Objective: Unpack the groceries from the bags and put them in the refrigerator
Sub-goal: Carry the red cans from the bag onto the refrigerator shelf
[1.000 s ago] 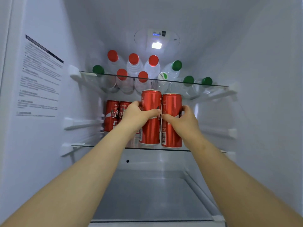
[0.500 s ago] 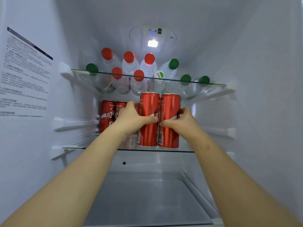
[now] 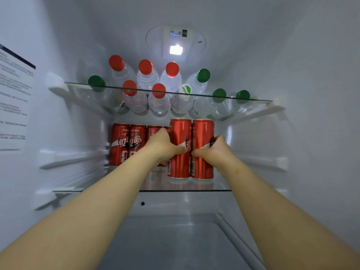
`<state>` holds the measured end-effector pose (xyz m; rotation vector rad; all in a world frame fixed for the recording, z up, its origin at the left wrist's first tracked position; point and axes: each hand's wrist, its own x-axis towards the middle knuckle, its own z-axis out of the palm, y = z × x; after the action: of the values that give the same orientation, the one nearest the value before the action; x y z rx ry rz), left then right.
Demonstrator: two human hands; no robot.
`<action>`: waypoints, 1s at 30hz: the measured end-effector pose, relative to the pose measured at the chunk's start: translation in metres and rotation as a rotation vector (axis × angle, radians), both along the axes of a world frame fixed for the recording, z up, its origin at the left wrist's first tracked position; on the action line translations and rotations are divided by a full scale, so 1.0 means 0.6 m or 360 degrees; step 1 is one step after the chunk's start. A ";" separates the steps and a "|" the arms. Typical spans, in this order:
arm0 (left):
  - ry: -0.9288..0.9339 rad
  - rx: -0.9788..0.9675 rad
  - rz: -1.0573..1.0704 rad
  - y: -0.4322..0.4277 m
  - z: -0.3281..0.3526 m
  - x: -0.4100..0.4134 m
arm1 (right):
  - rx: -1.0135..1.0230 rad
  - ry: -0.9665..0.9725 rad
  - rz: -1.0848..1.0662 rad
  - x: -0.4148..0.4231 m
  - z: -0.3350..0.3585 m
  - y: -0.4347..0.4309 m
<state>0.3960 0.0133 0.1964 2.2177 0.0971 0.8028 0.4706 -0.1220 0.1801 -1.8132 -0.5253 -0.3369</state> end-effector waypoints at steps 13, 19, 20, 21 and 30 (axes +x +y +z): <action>0.0290 0.0108 0.0050 0.000 0.026 0.087 | -0.0083 0.0137 -0.0009 0.079 0.010 0.023; 0.0313 0.0219 0.0142 0.004 0.033 0.127 | -0.0151 0.0242 -0.0050 0.106 0.023 0.036; 0.0306 0.0222 0.0136 0.009 0.031 0.135 | -0.0164 0.0262 -0.0050 0.108 0.025 0.037; 0.0296 0.0226 0.0132 0.013 0.030 0.143 | -0.0174 0.0275 -0.0044 0.111 0.027 0.037; 0.0080 0.0478 0.0241 0.037 0.013 0.172 | -0.0267 0.0221 -0.0146 0.151 0.023 0.045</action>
<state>0.4990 0.0357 0.2040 2.5385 0.1810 0.8923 0.5610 -0.0951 0.1939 -2.0108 -0.3831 -0.2321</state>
